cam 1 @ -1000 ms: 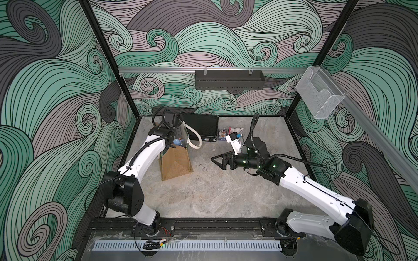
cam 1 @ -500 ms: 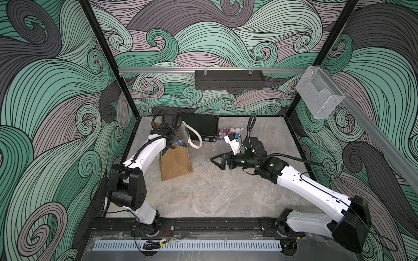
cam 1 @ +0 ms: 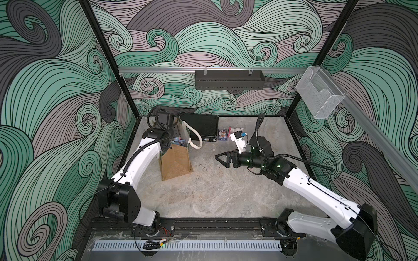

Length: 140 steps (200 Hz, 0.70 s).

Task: Put the hourglass into the canvas bag
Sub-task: Place the hourglass in the canvas bag.

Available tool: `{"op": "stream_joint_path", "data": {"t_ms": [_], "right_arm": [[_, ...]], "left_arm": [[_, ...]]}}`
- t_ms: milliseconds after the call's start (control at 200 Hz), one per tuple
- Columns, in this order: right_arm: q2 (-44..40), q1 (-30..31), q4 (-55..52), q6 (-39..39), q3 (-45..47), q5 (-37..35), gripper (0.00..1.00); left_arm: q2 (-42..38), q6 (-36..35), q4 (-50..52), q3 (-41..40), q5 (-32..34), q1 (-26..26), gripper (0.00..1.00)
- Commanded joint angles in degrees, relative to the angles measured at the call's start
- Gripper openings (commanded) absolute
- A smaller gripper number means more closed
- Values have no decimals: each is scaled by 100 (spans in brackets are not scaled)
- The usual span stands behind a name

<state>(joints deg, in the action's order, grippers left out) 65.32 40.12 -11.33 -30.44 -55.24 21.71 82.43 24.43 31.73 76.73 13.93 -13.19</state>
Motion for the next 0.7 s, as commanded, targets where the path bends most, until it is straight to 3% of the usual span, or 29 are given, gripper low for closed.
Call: {"op": "stream_joint_path", "data": {"t_ms": [0,165,385,695], "right_arm": [[-188,-132,-253,104,-21,-2,100],[-432,-308,-785,220,-91,-101,100],[-760,-568,-1785,210,-131,-551,99],[-1423,-951,-2841,132,134,-827,100]], "left_arm": [[-400,125,9,218,-282,2,65],[-651,594,167,522,-634,-200,66],[-705,1192,-220,593,-703,-1103,66],[398,2019,-768,800,-751,-2334,67]]}}
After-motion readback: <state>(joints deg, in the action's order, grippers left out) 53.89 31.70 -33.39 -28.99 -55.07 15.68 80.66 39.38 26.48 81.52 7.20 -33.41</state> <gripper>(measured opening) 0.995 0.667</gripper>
